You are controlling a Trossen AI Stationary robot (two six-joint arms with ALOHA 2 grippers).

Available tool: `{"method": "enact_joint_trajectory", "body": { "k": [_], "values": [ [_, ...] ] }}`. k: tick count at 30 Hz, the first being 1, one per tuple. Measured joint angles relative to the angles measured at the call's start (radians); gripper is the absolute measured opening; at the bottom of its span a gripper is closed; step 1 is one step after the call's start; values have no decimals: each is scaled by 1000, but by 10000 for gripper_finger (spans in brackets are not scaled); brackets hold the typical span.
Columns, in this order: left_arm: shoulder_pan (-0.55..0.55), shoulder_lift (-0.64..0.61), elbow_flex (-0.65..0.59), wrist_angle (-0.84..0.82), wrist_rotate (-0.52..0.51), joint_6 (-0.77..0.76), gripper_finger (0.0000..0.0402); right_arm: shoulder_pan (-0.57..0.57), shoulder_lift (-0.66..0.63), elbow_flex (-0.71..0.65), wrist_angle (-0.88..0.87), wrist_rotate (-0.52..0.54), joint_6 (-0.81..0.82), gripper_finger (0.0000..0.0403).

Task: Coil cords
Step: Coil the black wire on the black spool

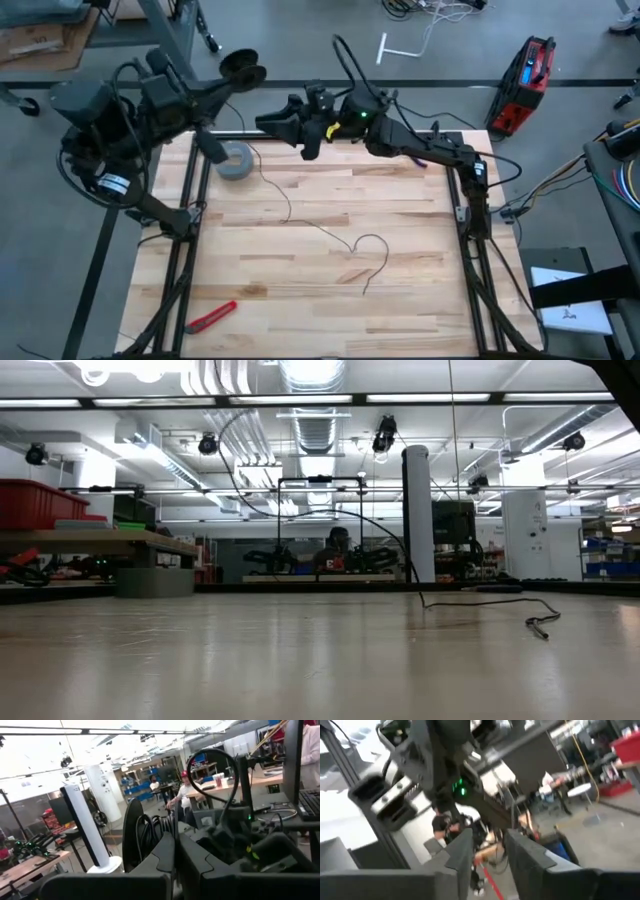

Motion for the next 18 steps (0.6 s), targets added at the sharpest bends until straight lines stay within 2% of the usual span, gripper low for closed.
{"method": "enact_joint_trajectory", "body": {
  "k": [4, 7, 13, 16, 18],
  "values": [
    [0, -32, 0, -94, 10, -31, 1, 0, -10, 17, -133, -43, -36, 142],
    [0, -70, -1, -238, 86, -185, 1, 2, -28, 30, -281, -38, -130, 155],
    [16, -121, 0, -571, 164, -525, 0, 43, -71, 122, -583, 141, -400, 159],
    [33, -113, 0, -674, 290, -621, 0, 70, -77, 157, -660, 213, -479, 160],
    [56, -97, 0, -716, 426, -636, 0, 84, -78, 151, -663, 213, -482, 159]
  ]
}}
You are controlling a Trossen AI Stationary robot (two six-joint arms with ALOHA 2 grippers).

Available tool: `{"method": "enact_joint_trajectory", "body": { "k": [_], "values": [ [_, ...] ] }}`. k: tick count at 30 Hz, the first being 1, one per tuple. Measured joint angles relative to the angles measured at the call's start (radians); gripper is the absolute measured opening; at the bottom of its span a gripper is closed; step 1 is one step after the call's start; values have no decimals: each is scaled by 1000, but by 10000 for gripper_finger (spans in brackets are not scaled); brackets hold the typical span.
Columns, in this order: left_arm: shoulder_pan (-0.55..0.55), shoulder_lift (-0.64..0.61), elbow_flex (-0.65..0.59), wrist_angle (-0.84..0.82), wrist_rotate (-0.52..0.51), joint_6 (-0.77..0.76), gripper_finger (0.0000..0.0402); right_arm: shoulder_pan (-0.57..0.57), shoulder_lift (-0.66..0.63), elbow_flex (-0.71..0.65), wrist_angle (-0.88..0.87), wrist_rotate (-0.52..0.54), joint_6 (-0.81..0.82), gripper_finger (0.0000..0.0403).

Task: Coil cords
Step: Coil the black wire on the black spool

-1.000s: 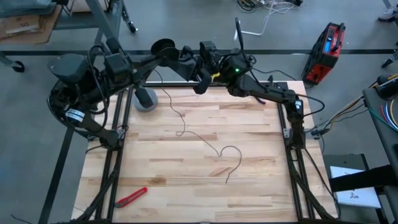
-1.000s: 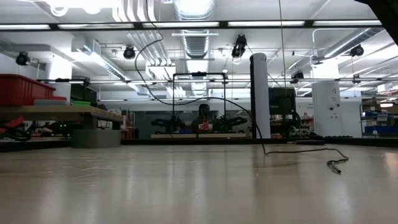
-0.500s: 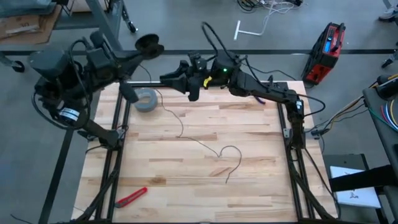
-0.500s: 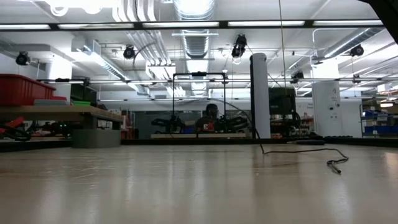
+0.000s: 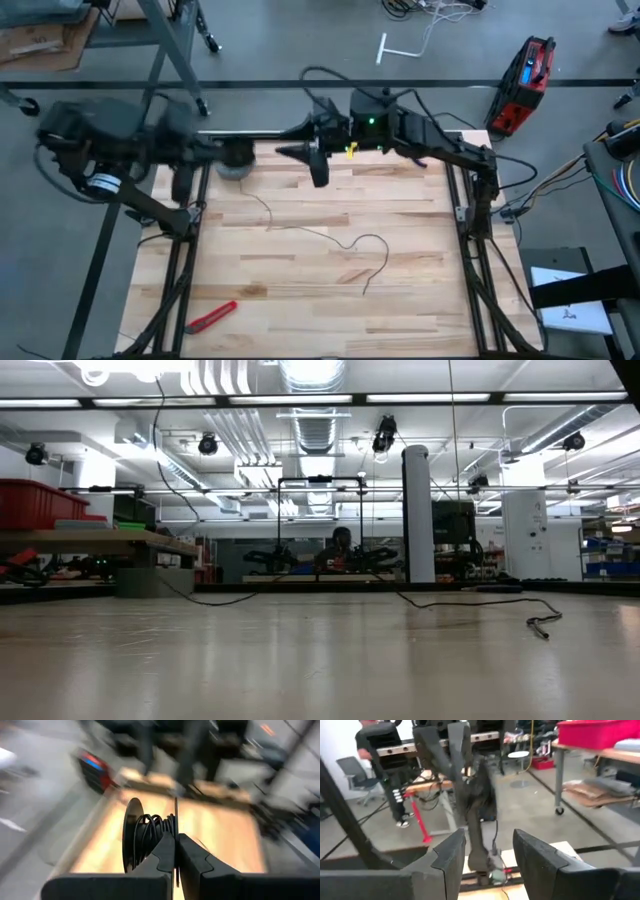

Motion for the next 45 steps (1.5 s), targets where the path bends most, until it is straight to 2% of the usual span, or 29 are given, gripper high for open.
{"method": "enact_joint_trajectory", "body": {
  "k": [2, 4, 6, 9, 14, 18, 28, 31, 35, 40, 45],
  "values": [
    [26, 30, 0, -39, 136, 4, 0, 14, 4, -2, -15, -8, 11, 158],
    [48, 61, 0, -88, 215, 18, 0, 27, 14, -1, -8, -10, 17, 158],
    [70, 94, -2, -140, 267, 35, 0, 43, 15, -1, -37, -10, 17, 160],
    [92, 117, -3, -111, 304, 94, 0, 68, 17, -1, -90, -1, 9, 162],
    [108, 128, 6, -86, 287, 133, 0, 103, 17, -2, -186, 52, -14, 158],
    [113, 140, 4, -48, 278, 154, 0, 120, 17, -4, -197, 106, -19, 151],
    [112, 197, 5, 45, 303, 208, 0, 125, 22, -4, -184, 118, 10, 144],
    [111, 206, 5, 74, 311, 210, 0, 134, 22, -4, -184, 166, 18, 112],
    [112, 201, 5, 155, 305, 212, 10, 141, 22, -4, -158, 183, -20, 21],
    [111, 166, 10, 296, 307, 228, 33, 142, 16, -4, -74, 196, -36, 6],
    [110, 93, 12, 493, 315, 272, 49, 139, 14, -5, 90, 192, -88, 1]
  ]
}}
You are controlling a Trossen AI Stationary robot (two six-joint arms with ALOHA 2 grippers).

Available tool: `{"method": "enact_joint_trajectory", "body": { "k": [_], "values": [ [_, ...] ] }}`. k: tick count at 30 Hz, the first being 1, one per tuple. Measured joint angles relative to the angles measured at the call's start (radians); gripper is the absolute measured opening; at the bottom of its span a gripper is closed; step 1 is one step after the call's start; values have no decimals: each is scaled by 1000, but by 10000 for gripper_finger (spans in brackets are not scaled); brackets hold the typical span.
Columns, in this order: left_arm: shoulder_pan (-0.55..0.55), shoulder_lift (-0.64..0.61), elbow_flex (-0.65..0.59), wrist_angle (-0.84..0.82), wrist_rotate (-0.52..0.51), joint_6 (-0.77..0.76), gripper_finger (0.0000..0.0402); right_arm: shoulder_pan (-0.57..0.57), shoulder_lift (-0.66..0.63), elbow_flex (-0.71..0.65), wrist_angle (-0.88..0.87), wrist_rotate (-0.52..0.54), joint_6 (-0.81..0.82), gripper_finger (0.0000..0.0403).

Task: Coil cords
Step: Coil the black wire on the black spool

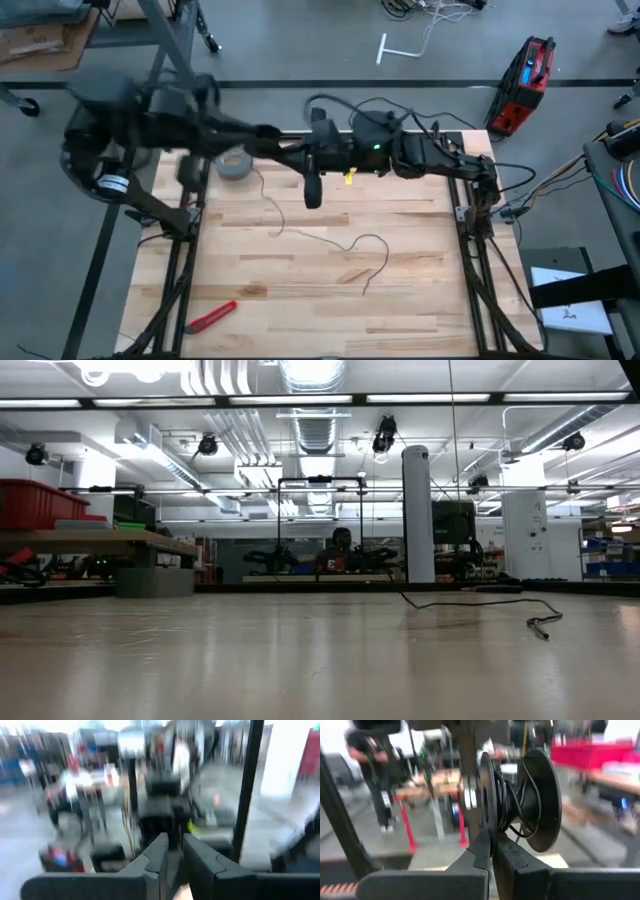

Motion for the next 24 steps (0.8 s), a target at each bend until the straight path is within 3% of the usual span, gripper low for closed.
{"method": "enact_joint_trajectory", "body": {
  "k": [7, 14, 18, 24],
  "values": [
    [0, -75, 0, 279, -2, 90, 51, -1, 2, -3, 365, -124, -136, 1],
    [0, -102, 0, 347, -3, 131, 38, -9, 2, -4, 704, -295, -232, 0],
    [-2, -58, -2, 345, 42, 135, 44, -41, 4, -3, 867, -331, -162, 0],
    [-6, 43, -4, 374, 22, 160, 67, -104, 17, -7, 892, -402, 43, 0]
  ]
}}
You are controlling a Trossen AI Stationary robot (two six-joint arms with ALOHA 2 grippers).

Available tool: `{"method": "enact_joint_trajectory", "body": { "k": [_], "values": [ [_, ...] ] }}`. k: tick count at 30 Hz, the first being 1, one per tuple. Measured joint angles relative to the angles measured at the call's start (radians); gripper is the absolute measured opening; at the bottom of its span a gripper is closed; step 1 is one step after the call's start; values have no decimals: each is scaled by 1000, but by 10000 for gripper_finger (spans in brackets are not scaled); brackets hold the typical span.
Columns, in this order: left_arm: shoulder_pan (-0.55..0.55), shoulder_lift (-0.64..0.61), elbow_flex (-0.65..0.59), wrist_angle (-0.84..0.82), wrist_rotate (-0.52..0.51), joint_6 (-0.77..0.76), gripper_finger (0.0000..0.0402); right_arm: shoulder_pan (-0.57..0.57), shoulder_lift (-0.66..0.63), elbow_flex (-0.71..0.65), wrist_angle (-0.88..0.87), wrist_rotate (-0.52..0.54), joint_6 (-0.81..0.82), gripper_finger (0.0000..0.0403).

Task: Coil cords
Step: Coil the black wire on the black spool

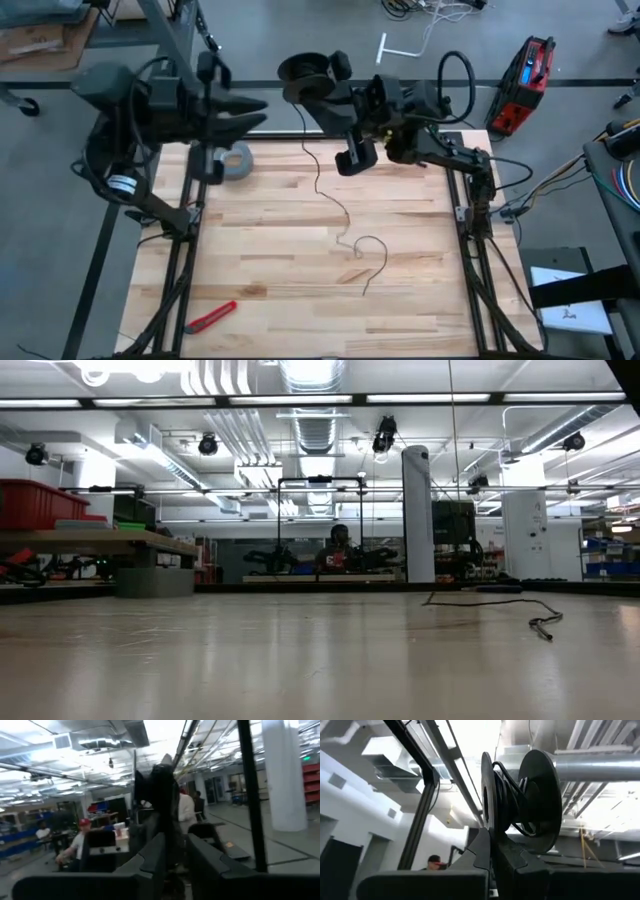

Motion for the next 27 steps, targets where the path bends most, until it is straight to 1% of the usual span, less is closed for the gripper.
{"method": "enact_joint_trajectory", "body": {
  "k": [3, 6, 7, 10, 13, 22, 27],
  "values": [
    [1, 19, 1, 25, -19, 22, 78, 0, 7, -1, 0, -4, 16, 0],
    [-1, 24, 3, 34, -97, 35, 87, 5, 8, -2, -28, -4, 7, 0],
    [-1, 24, 3, 39, -109, 42, 90, 7, 8, -2, -40, -2, -2, 0],
    [0, 24, 3, 74, -106, 51, 99, 10, 8, -2, -80, 22, -23, 0],
    [-4, 20, 3, 90, -73, 68, 106, 10, 8, -2, -116, 35, -44, 0],
    [-27, 13, 3, 66, -63, 69, 120, 11, 6, -5, -164, 47, -67, 0],
    [-58, -16, 3, 15, -75, 35, 119, 11, 8, -5, -195, 54, -67, 0]
  ]
}}
